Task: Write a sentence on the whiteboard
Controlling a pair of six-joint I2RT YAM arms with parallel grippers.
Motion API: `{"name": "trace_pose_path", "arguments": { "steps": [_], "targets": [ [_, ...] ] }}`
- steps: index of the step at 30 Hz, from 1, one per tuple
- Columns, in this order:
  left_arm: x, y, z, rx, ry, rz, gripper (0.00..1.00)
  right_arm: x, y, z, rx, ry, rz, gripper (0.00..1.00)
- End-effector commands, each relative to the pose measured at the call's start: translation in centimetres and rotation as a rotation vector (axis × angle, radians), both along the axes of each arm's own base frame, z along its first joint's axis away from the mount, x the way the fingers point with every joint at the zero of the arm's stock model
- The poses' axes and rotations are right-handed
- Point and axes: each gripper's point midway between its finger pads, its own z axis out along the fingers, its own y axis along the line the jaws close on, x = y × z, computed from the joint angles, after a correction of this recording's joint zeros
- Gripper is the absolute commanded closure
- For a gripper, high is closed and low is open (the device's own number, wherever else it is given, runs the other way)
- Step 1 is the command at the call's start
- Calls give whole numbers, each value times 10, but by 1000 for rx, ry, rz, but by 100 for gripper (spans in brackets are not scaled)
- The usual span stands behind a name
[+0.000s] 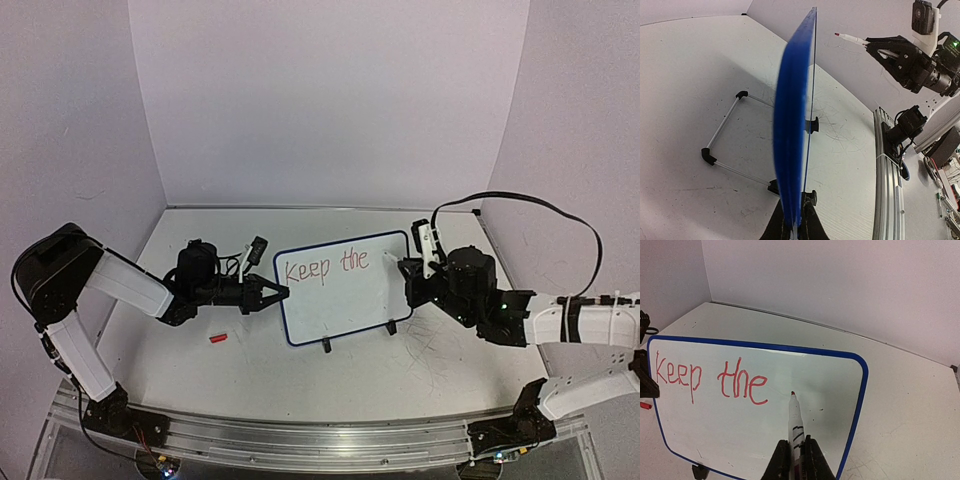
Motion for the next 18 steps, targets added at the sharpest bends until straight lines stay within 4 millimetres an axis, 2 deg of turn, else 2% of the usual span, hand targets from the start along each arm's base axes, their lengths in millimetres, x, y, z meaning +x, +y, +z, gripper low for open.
{"name": "trace_pose_path", "arguments": {
  "steps": [1,18],
  "targets": [
    [19,9,-17,85,-1,97,100,10,6,11,11,-12,-16,100],
    [22,9,-19,91,3,112,100,14,9,14,0,-20,-25,100]
  ]
}}
